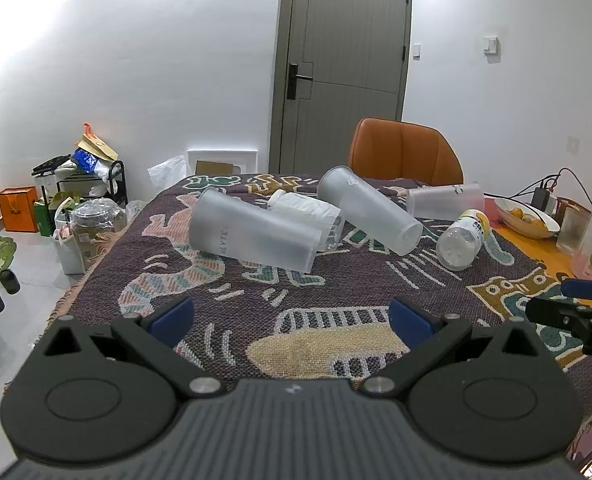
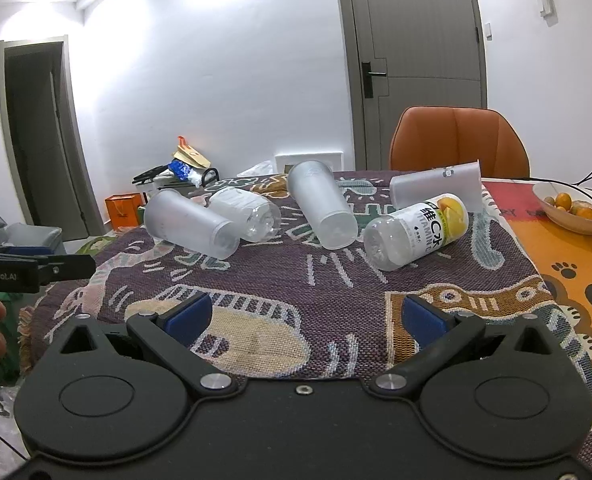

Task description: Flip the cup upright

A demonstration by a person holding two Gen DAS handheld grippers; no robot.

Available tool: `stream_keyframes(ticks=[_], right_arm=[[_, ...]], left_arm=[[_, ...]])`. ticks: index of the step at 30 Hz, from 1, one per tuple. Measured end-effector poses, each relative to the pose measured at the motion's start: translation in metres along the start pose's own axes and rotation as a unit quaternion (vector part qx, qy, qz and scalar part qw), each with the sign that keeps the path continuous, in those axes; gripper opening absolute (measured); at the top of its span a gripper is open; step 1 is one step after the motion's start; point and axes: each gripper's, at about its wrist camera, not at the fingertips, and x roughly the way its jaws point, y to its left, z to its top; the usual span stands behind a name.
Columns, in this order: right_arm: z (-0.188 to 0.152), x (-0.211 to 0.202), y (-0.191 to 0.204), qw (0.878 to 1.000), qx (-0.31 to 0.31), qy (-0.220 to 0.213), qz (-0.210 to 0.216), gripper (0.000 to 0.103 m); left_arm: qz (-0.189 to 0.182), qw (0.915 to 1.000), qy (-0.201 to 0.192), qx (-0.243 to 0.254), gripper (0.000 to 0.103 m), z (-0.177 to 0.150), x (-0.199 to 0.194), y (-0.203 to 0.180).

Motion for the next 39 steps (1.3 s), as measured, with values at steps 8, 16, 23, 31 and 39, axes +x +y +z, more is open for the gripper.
stream_keyframes(ticks=[8, 16, 23, 31, 39], right_arm=[[0.0, 0.0, 0.001, 1.0, -0.001, 0.0, 0.0, 0.103], [0.0, -0.001, -0.001, 1.0, 0.001, -0.001, -0.001, 0.103], [0.007, -0.002, -0.006, 1.0, -0.004, -0.007, -0.006, 0.103], [0.015, 0.01, -0.005, 1.0, -0.017, -0.008, -0.004, 0.103], [0.028, 0.028, 0.002, 1.0, -0.006, -0.013, -0.003, 0.103]], left_arm=[[-0.001, 1.0, -0.001, 0.0, 0.103, 0.0, -0.001, 0.002], [-0.003, 1.0, -0.004, -0.001, 0.103, 0.001, -0.002, 0.002], [-0.005, 0.9999, -0.014, -0.003, 0.103, 0.006, 0.001, 0.005], [-0.005, 0.9998, -0.022, -0.003, 0.103, 0.011, 0.013, 0.01], [-0.018, 0.9995, -0.012, -0.025, 0.103, 0.013, 0.037, 0.024]])
